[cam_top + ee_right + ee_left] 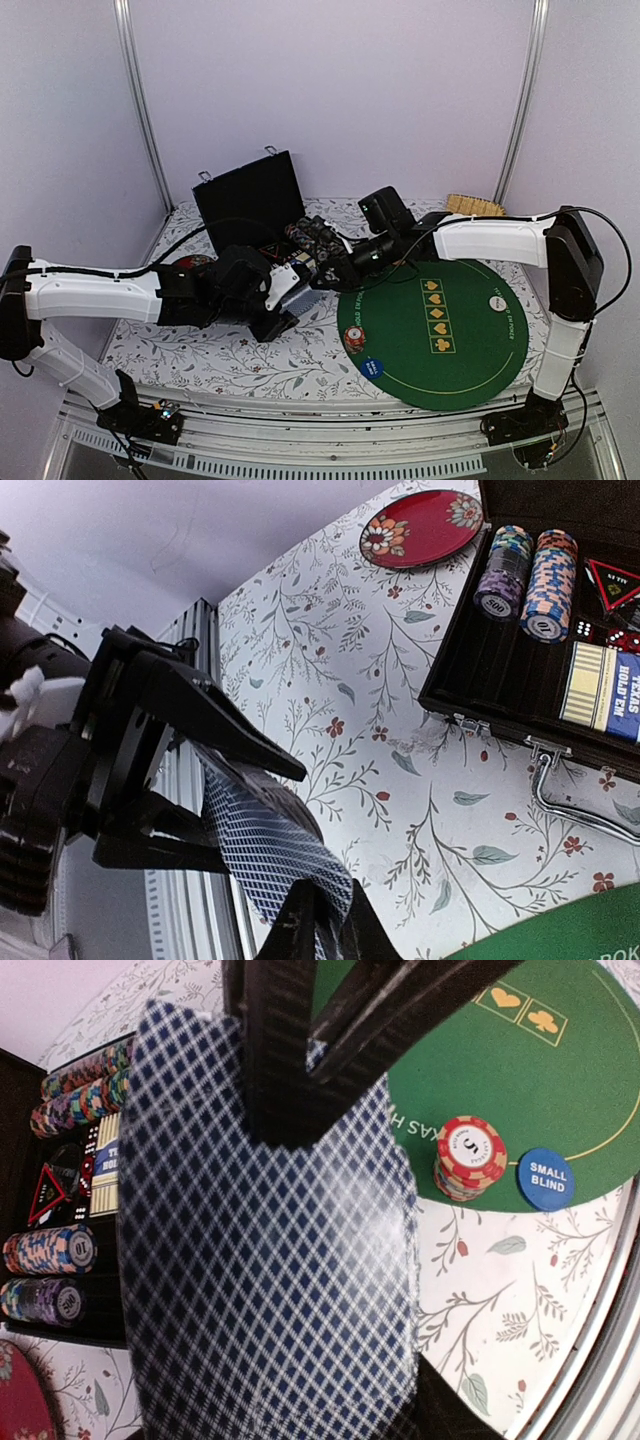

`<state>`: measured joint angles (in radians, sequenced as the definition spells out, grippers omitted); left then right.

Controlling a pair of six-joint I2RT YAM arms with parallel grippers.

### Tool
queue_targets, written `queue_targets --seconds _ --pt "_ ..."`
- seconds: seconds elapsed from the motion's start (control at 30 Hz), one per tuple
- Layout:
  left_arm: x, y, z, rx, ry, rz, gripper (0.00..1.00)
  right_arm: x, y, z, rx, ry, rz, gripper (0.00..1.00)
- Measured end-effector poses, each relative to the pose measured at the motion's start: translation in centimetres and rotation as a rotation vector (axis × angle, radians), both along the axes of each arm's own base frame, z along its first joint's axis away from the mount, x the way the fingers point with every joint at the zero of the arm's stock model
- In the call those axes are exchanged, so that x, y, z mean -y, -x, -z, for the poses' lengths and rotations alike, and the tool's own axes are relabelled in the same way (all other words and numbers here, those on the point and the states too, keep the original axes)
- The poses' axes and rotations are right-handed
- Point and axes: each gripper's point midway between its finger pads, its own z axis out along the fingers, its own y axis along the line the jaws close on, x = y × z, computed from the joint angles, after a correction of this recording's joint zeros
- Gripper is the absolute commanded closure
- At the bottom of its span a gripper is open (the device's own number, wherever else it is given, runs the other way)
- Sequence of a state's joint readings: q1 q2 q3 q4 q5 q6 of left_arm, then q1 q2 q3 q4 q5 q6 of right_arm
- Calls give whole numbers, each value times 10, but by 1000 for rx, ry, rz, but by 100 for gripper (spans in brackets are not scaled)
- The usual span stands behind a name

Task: Distribute texas hold em gaming equipment
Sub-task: Pick up the poker card from the face-down deck piles.

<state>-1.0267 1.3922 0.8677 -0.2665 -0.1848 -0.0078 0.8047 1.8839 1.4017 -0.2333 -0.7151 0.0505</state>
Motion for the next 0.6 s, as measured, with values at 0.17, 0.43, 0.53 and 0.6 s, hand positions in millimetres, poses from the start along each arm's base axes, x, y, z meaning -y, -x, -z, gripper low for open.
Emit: queue_targets --seconds 0.17,0.43,0.53,0.6 --pt "-3 0 4 -3 -8 -8 47 5 3 1 -12 29 3 98" --pt "-3 1 5 -4 -10 -8 47 12 0 -15 21 59 25 98" --pt "-3 1 5 -3 -8 -8 47 18 2 -30 44 55 20 98" --pt "-3 0 4 0 -3 -8 47 24 2 -44 63 46 19 98"
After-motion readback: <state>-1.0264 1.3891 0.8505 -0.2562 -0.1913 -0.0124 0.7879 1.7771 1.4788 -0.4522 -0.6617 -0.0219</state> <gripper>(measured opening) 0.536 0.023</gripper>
